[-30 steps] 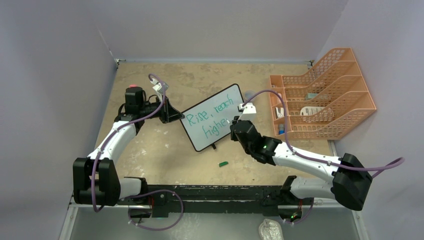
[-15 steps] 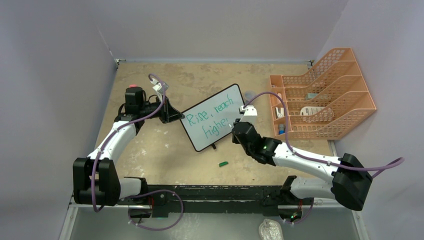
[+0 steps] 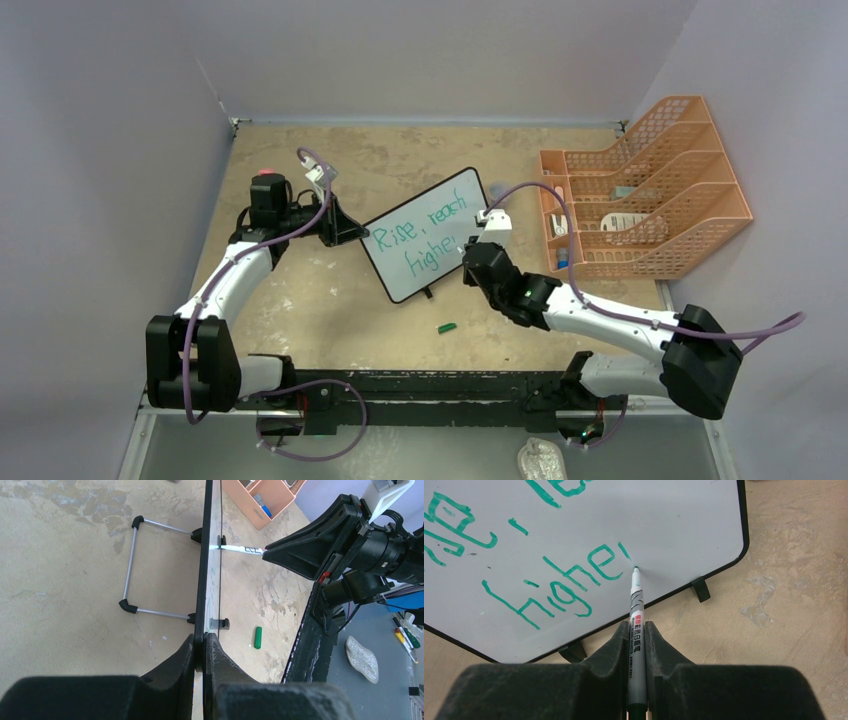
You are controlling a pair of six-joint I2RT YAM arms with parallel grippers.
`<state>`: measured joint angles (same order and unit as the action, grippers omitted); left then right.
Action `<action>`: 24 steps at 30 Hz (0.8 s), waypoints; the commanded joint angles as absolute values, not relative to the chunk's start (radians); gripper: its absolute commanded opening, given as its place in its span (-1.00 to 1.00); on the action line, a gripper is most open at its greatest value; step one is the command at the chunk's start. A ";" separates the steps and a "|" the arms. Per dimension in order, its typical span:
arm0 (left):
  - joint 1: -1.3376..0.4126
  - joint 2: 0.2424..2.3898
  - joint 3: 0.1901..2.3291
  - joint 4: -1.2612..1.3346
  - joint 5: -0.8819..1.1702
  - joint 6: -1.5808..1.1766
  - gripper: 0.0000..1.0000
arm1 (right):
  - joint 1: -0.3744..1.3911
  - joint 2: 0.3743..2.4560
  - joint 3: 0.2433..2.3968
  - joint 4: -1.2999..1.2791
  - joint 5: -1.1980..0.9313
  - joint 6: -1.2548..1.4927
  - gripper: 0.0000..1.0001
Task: Write a sentence on the whiteboard
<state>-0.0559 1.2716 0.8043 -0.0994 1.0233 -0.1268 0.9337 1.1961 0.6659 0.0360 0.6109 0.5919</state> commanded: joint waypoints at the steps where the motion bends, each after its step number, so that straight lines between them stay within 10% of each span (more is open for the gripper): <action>1: -0.066 1.281 0.825 -0.116 1.007 -0.089 -1.00 | 0.928 1.211 0.724 0.097 0.633 0.565 -1.00; 24: -0.067 1.279 0.824 -0.119 1.008 -0.087 -1.00 | 0.913 1.209 0.752 0.118 0.658 0.534 -1.00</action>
<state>-0.0593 1.2716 0.8043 -0.0994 1.0225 -0.1268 0.9226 1.2118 0.7048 0.0673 0.6186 0.5529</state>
